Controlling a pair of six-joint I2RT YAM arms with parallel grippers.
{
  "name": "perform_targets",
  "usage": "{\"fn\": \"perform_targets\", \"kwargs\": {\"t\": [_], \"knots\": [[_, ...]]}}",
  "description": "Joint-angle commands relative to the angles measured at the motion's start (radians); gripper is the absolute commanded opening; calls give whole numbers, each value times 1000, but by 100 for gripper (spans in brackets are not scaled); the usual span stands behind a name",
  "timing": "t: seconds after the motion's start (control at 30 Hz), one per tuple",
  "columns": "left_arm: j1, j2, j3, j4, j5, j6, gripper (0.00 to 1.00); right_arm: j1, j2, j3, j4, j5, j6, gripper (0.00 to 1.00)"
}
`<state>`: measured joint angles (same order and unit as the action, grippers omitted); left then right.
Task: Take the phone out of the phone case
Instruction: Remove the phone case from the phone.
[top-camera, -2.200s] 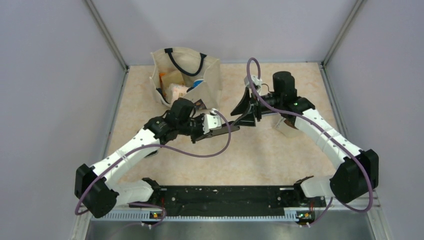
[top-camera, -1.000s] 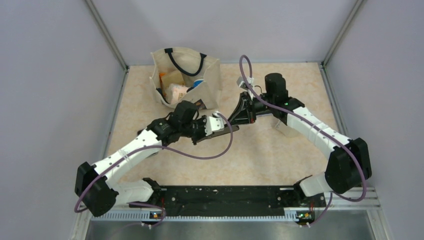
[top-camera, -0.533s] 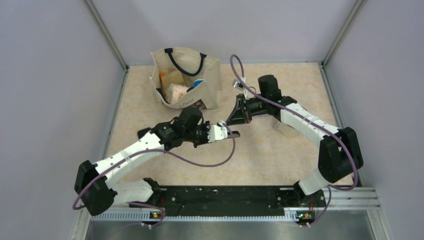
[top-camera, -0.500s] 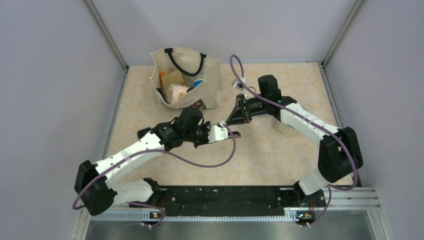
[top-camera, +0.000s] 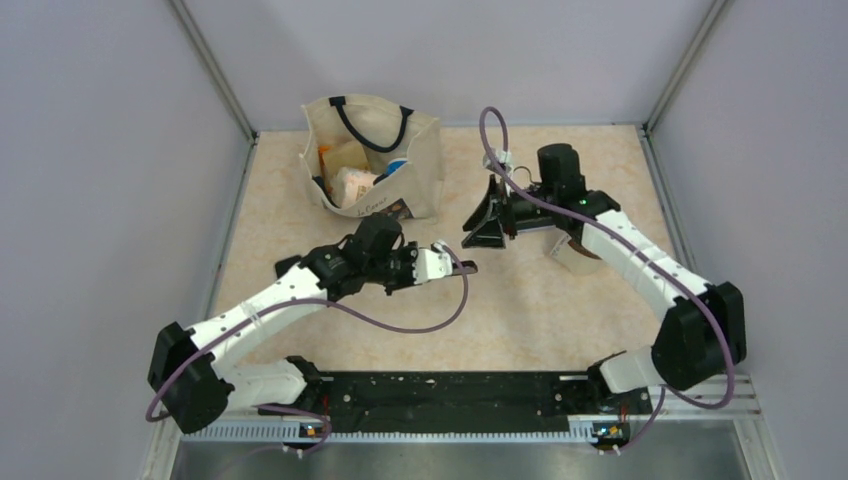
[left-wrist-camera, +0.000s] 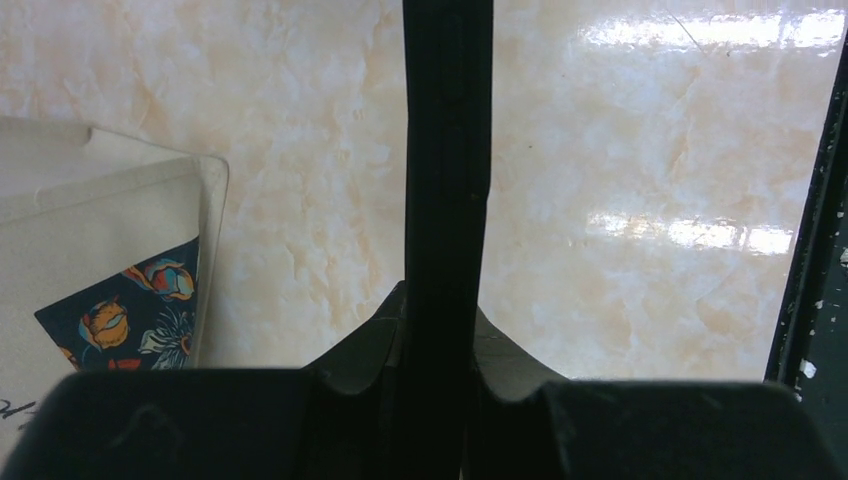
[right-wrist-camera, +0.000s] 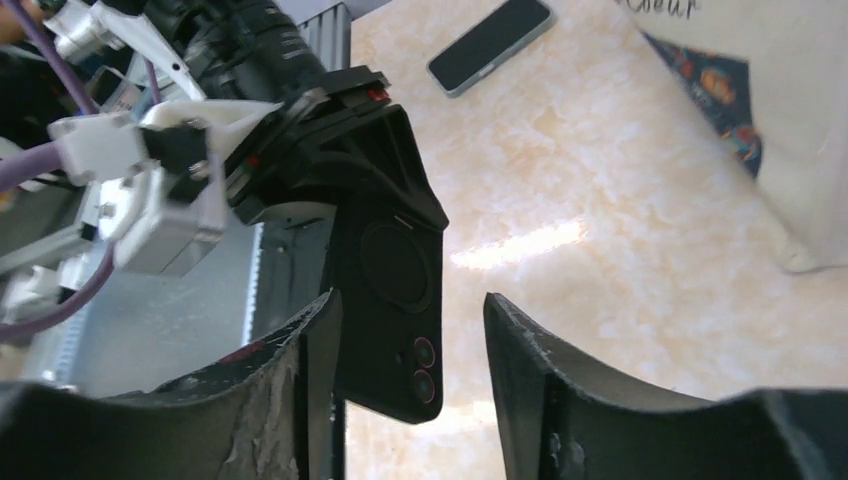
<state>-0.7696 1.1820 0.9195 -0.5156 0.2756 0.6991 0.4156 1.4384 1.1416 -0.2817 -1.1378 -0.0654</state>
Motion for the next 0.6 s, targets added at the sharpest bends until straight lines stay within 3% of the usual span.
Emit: {"fn": "perform_targets", "kwargs": {"t": [0.0,0.03,0.1,0.13,0.37,0.57], "knots": [[37,-47,7,92,92,-53,0,-3,-136,38,-30,51,-126,61],[48,-45,9,94,117,-66,0,-2,-156,28,-29,50,-139,66],[67,-38,15,97,164,-98,0,0,-197,0,-19,51,-160,87],[72,-35,19,97,191,-110,0,1,-213,-18,-6,54,-163,89],[81,4,53,92,322,-177,0,32,-222,-58,22,48,-171,90],[81,23,70,83,354,-183,0,57,-165,-57,24,18,-166,82]]}}
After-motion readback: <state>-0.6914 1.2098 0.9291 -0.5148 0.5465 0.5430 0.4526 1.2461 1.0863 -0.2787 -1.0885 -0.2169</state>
